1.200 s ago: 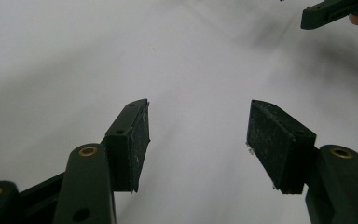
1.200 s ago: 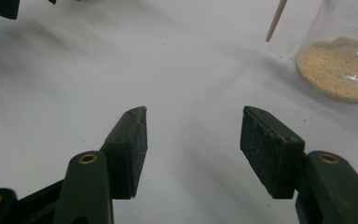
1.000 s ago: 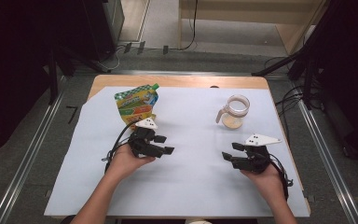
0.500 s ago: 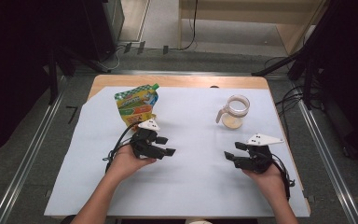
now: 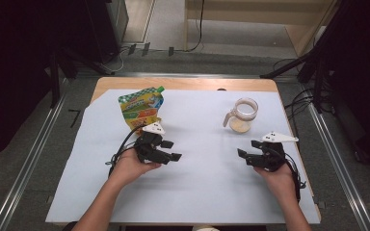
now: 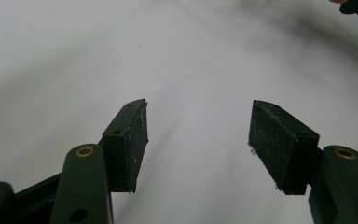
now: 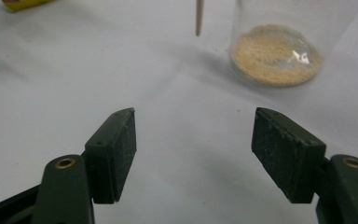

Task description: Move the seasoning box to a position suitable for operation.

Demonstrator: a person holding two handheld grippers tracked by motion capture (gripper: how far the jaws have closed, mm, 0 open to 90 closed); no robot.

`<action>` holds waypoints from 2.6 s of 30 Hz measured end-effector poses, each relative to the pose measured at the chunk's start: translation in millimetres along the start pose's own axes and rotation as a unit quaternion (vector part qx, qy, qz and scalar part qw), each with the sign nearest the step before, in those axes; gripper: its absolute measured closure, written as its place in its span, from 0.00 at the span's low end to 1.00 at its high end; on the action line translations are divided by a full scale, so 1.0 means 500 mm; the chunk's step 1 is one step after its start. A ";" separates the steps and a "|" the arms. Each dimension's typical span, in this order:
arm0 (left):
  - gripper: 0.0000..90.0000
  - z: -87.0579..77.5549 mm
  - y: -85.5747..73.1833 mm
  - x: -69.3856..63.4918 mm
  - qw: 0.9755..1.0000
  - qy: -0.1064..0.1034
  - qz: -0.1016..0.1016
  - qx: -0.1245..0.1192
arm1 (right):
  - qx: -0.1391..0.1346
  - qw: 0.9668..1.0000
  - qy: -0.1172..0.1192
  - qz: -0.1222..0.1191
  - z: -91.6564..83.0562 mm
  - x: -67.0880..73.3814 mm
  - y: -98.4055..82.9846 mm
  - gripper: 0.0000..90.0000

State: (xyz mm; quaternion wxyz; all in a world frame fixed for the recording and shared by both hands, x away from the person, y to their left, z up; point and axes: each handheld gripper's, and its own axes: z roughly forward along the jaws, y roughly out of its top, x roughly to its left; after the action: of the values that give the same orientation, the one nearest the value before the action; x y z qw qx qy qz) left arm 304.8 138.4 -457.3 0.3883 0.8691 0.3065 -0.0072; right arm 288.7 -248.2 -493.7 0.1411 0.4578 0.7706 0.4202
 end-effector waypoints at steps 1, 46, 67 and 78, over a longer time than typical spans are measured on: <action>0.42 0.000 -0.001 0.001 1.000 0.000 0.001 0.000 | 0.000 1.000 0.000 0.000 0.000 0.000 0.000 0.35; 0.43 -0.010 -0.001 0.007 1.000 -0.003 -0.001 -0.015 | -0.086 0.990 -0.094 0.067 0.167 -0.093 0.100 0.09; 0.41 -0.005 -0.001 0.009 1.000 -0.007 -0.005 -0.011 | -0.109 0.985 -0.127 0.047 0.175 -0.084 0.099 0.13; 0.41 -0.006 -0.002 0.012 1.000 -0.008 -0.008 -0.012 | -0.105 0.987 -0.112 0.043 0.164 -0.079 0.102 0.13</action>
State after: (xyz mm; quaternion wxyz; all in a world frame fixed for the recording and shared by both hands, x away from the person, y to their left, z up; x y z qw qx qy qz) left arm 308.4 143.8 -457.4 0.4010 0.8616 0.3108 -0.0136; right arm 389.5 -226.7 -510.3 0.2553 0.5172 0.6816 0.4503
